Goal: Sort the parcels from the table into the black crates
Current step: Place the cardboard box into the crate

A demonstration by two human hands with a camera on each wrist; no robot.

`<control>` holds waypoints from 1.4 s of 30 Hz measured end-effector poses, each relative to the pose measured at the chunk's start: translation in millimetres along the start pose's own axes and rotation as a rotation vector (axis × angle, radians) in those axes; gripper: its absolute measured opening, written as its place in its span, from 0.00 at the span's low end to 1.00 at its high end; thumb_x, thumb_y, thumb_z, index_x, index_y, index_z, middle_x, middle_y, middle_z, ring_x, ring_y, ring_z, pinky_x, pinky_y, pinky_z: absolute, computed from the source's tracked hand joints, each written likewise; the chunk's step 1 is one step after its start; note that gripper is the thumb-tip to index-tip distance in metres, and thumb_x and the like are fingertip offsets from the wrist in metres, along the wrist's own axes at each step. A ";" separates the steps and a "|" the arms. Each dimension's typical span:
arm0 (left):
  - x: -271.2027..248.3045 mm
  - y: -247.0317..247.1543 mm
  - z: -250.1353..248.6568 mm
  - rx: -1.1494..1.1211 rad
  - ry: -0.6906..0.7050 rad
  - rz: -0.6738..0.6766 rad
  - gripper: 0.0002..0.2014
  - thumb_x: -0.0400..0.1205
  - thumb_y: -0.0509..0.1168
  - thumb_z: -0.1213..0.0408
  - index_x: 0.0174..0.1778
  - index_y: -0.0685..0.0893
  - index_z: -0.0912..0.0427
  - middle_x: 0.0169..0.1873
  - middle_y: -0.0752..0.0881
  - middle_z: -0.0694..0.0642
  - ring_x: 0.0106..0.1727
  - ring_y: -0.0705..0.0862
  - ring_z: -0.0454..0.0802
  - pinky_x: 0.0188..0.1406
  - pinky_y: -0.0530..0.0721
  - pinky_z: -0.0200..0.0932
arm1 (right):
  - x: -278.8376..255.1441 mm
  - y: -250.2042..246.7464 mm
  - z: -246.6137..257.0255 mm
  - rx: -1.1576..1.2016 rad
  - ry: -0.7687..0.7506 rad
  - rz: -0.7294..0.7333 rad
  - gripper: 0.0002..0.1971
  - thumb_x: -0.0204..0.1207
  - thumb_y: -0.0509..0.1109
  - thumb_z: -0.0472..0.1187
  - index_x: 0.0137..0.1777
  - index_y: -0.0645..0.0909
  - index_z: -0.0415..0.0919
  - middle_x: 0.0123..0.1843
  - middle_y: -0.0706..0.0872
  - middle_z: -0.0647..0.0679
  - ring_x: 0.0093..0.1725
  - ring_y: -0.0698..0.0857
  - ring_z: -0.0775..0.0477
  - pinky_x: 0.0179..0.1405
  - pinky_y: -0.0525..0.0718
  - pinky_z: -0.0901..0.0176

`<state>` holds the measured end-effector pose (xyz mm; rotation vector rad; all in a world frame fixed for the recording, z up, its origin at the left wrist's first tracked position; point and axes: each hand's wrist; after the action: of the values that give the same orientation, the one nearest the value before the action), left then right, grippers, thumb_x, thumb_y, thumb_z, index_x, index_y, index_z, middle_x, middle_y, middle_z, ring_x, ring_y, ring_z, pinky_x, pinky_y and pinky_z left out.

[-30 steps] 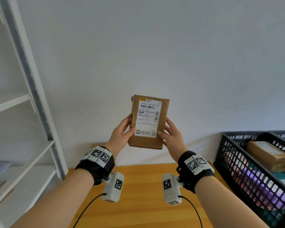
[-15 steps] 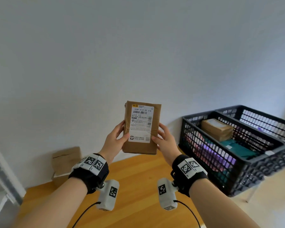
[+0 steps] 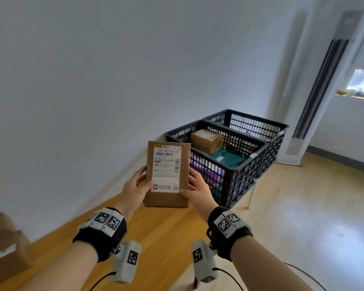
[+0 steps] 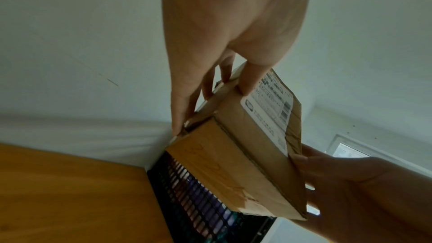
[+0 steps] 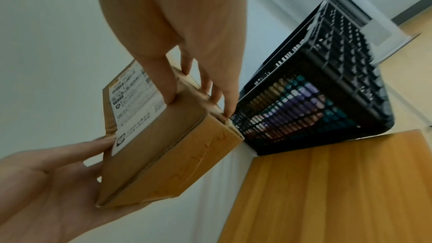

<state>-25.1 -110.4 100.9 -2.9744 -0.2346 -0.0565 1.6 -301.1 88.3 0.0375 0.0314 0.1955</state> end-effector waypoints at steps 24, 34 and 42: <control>78.7 308.0 -83.2 0.050 -0.085 0.007 0.26 0.87 0.58 0.63 0.79 0.61 0.42 0.69 0.78 0.49 0.57 0.82 0.46 0.41 0.86 0.46 | 89.7 -323.3 34.9 0.062 -0.055 0.104 0.30 0.78 0.64 0.23 0.78 0.68 0.44 0.65 0.79 0.54 0.60 0.83 0.52 0.52 0.87 0.56; 180.6 315.9 -119.3 0.133 -0.038 -0.041 0.25 0.86 0.57 0.67 0.79 0.63 0.48 0.55 0.82 0.50 0.50 0.84 0.46 0.38 0.88 0.41 | 207.4 -349.0 78.3 -0.002 -0.121 0.215 0.26 0.80 0.62 0.26 0.76 0.70 0.45 0.72 0.78 0.51 0.67 0.81 0.49 0.66 0.82 0.50; 265.4 286.7 -115.1 0.173 -0.099 -0.165 0.25 0.86 0.58 0.67 0.79 0.64 0.49 0.65 0.81 0.55 0.64 0.80 0.54 0.49 0.86 0.49 | 326.2 -324.2 85.9 -0.088 -0.087 0.340 0.27 0.80 0.64 0.27 0.78 0.69 0.45 0.73 0.76 0.50 0.71 0.78 0.46 0.61 0.84 0.50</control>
<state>279.5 -367.8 183.8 -2.7822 -0.4715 0.0884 387.2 -558.3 152.1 -0.0369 -0.0712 0.5348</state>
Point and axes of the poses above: each hand's wrist, its own x-axis towards the middle knuckle, its own y-axis out of the palm, z = x × y
